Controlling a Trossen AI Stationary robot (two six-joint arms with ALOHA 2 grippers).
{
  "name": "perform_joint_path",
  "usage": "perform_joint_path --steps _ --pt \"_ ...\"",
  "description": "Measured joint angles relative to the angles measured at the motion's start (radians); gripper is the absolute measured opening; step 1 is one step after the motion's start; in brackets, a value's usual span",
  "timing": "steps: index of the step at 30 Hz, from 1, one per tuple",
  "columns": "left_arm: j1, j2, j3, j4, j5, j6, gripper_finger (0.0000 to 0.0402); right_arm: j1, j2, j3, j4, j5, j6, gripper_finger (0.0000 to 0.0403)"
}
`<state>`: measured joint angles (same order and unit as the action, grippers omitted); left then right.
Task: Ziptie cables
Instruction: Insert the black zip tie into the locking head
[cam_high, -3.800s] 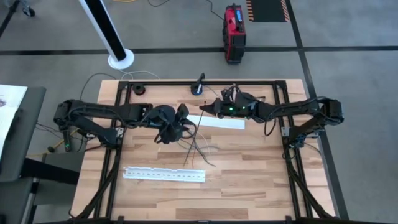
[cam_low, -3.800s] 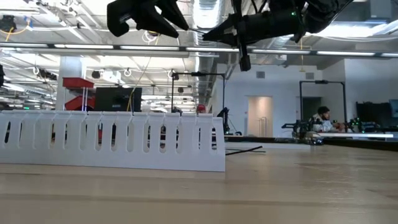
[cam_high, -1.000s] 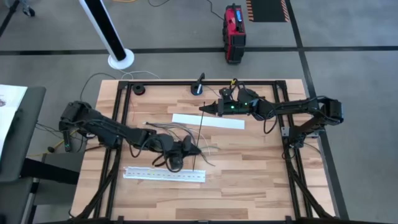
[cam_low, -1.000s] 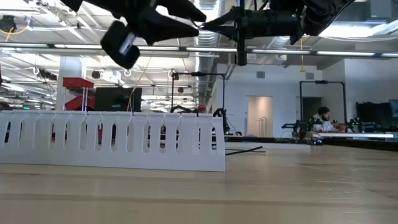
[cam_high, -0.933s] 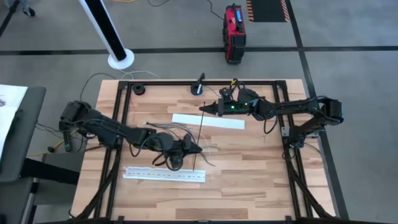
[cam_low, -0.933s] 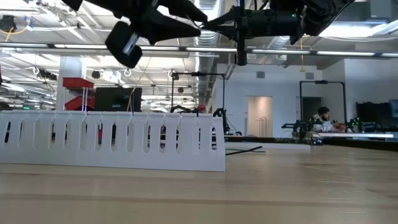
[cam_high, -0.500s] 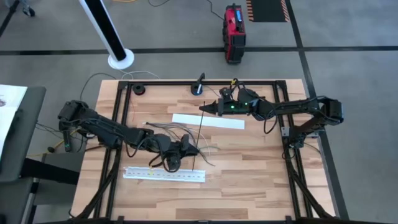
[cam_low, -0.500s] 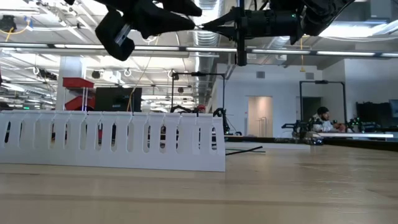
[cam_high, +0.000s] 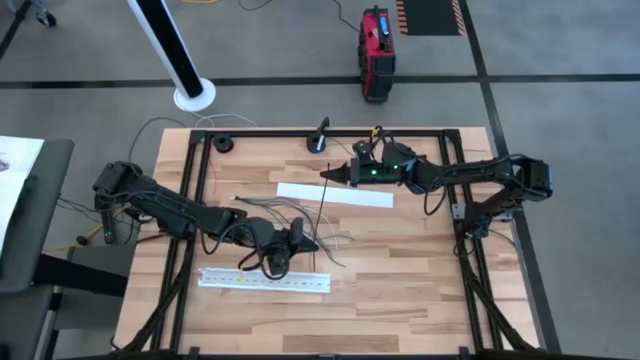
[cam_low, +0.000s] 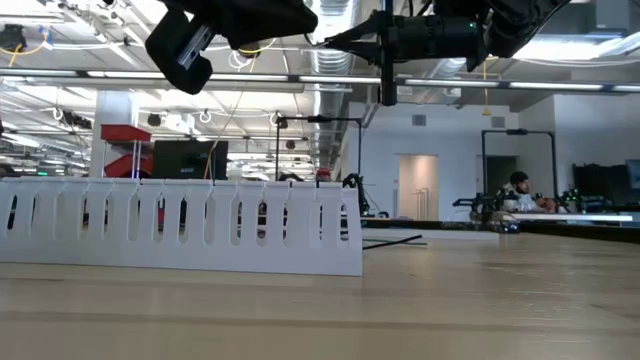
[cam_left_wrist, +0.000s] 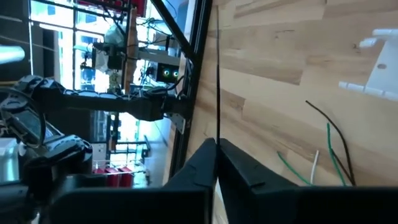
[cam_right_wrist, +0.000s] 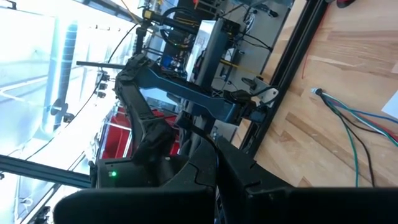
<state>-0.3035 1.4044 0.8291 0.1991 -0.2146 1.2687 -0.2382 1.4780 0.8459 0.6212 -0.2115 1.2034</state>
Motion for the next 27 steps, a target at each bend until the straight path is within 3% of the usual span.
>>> perform_joint_path --steps 4,10,13,21,27 --pt "0.0 -0.006 0.0 -0.001 -0.007 -0.118 0.0002 0.0 0.0 0.0 0.0 0.004 0.003 0.0" --pt "0.057 -0.083 0.038 -0.032 0.04 -0.576 0.0001 0.0 0.0 0.0 -0.037 0.037 -0.068 0.0" --pt "0.112 -0.11 0.041 -0.059 0.072 -0.716 0.0001 -0.001 0.0 0.0 -0.073 0.038 -0.112 0.0" --pt "0.345 -0.111 0.039 0.014 0.458 -1.196 0.0 -0.04 0.0 0.0 -0.23 0.077 -0.252 0.0" --pt "0.439 -0.111 0.039 0.111 0.539 -1.502 0.0 -0.045 0.0 0.0 -0.268 0.167 -0.485 0.0"
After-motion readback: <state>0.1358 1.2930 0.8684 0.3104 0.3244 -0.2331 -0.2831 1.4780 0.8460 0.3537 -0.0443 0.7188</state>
